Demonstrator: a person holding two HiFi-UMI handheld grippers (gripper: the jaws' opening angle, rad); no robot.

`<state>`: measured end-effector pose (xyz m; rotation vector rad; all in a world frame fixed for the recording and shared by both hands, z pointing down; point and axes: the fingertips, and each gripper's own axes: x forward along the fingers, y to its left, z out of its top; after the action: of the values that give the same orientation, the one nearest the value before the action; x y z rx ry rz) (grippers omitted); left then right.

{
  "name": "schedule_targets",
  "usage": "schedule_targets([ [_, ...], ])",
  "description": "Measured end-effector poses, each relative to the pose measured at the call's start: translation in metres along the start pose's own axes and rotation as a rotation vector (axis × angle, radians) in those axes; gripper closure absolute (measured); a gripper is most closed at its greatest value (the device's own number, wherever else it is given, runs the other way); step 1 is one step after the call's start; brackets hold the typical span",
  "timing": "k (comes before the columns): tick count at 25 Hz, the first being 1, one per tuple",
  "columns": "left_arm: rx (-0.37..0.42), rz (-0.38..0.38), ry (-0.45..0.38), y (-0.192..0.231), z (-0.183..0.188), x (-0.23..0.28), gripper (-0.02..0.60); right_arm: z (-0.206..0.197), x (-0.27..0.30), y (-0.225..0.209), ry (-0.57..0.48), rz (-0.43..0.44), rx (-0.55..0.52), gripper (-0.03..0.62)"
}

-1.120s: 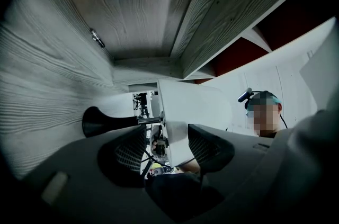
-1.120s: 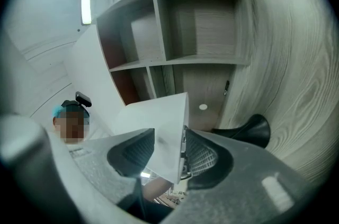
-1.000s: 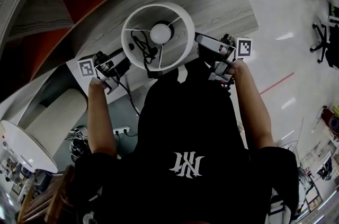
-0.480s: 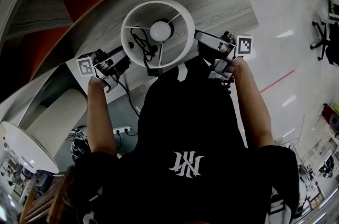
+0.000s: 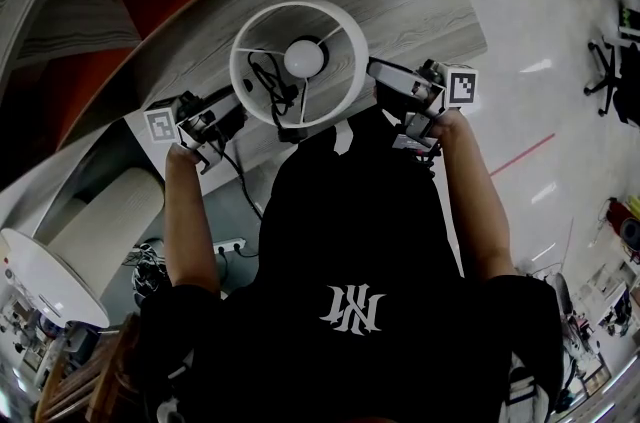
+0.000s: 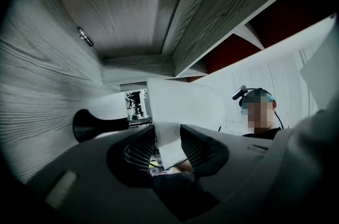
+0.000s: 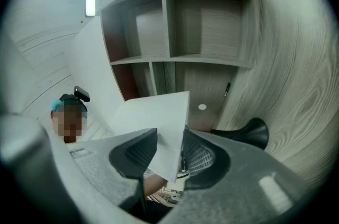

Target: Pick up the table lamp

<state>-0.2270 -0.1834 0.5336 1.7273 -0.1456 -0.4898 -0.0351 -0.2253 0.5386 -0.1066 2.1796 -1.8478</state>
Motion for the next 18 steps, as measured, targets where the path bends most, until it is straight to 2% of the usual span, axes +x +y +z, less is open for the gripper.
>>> schedule_targets([
  [8, 0.025, 0.025, 0.009, 0.0012, 0.0015, 0.0003, 0.436, -0.0001, 0.0010, 0.0015, 0.012, -0.042, -0.043, 0.441],
  [18, 0.042, 0.039, 0.006, -0.0020, 0.0010, 0.0015, 0.433, -0.0035, -0.0010, 0.0022, 0.040, -0.045, -0.059, 0.441],
])
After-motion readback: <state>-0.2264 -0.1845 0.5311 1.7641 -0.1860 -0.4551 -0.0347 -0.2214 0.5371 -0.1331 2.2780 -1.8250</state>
